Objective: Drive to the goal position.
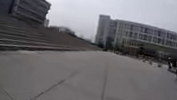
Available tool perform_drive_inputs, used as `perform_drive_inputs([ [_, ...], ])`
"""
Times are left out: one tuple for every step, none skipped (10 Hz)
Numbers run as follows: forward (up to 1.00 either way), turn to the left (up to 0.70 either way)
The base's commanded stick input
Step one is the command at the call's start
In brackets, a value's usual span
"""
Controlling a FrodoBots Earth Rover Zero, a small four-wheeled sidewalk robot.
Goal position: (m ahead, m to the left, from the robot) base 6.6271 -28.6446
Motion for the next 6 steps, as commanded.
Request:
perform_drive_inputs([
  [1.0,0.0],
  [1.0,0.0],
  [1.0,-0.25],
  [1.0,-0.4],
  [1.0,-0.4],
  [1.0,-0.4],
])
